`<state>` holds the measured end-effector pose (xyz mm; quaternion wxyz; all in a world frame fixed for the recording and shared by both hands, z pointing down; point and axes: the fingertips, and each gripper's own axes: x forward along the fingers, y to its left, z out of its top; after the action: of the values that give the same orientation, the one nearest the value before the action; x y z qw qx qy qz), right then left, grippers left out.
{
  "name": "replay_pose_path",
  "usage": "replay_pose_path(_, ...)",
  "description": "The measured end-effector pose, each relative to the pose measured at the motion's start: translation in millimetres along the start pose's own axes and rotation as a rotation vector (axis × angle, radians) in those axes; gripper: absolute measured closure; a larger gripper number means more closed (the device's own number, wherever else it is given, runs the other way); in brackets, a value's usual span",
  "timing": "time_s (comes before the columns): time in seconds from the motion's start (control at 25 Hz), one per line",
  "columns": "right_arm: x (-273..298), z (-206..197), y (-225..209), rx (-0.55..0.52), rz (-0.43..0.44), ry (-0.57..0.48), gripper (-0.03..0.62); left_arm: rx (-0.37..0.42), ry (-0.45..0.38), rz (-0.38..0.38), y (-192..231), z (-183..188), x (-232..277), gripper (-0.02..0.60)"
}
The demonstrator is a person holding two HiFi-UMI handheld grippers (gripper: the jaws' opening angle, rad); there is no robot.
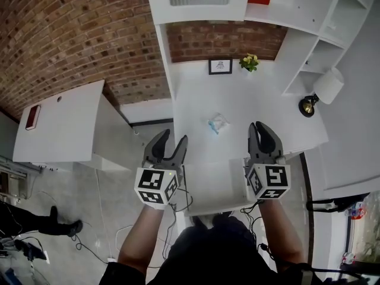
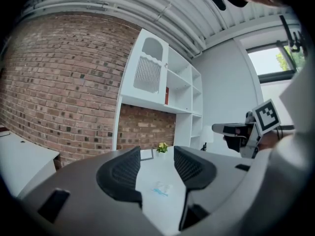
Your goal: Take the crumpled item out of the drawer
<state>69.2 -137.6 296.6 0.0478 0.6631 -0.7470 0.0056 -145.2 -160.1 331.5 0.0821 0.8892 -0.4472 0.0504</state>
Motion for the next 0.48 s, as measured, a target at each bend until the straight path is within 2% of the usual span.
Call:
replay_pose_path(0.24,-9,22,4,-0.009,0.038,-0.055,0.559,0.020,-0.091,0.010,-13,41,-12,0.371)
replay_pose_path(0.48,-14,37,-20,0.027,0.065,-0.090,0.559,0.012,-0.094,0.011,-39,48,-1,0.373)
